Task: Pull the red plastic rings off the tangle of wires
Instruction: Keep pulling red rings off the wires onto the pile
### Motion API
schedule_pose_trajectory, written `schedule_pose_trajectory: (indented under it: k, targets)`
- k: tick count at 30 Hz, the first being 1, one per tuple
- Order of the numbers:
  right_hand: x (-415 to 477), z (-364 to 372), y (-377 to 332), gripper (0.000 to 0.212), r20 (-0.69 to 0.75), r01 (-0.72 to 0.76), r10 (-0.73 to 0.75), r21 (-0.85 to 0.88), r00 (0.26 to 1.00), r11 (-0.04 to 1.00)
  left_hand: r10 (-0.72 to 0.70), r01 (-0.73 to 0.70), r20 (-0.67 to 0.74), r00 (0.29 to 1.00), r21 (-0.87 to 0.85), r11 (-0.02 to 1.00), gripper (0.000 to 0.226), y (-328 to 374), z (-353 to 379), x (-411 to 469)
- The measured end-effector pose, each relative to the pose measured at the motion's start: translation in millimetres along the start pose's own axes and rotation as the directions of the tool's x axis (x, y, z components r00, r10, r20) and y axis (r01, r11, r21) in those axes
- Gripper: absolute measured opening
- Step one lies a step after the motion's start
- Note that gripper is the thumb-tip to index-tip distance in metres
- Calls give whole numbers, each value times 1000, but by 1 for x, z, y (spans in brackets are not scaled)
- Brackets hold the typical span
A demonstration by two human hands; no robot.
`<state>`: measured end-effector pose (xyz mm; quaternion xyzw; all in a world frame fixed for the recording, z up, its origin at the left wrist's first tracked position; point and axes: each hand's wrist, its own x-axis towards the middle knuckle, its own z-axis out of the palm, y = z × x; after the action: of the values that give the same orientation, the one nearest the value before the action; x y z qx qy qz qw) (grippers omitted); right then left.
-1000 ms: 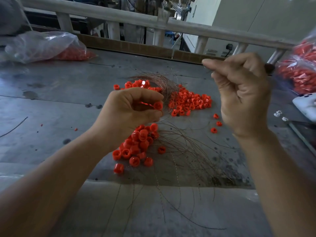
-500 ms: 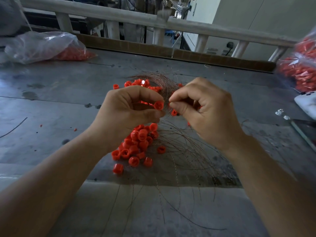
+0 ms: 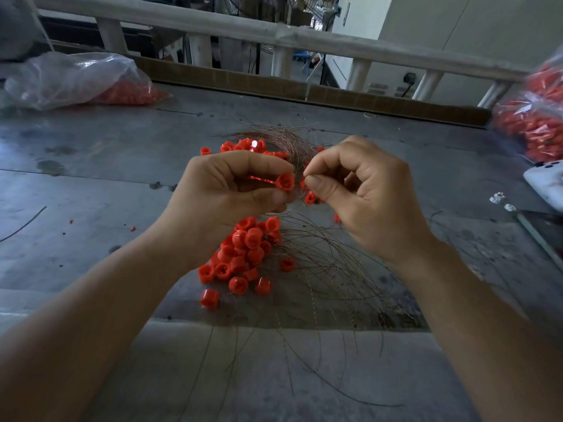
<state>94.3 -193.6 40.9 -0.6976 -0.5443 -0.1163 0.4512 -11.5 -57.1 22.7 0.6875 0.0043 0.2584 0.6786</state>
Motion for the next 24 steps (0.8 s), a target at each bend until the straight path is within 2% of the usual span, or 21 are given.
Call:
schedule_pose_trajectory:
  k: [8, 18, 24]
  targets:
    - [-1, 2, 1, 2, 37, -9, 9, -19, 999, 1000, 20, -19, 57, 998, -14, 1000, 26, -1, -2, -1]
    - [-1, 0, 0, 2, 44, -3, 4, -27, 999, 1000, -7, 15, 101, 995, -77, 997, 29, -1, -2, -2]
    - [-2, 0, -2, 3, 48, -9, 9, -15, 999, 1000, -7, 13, 61, 998, -94, 996, 27, -1, -2, -1]
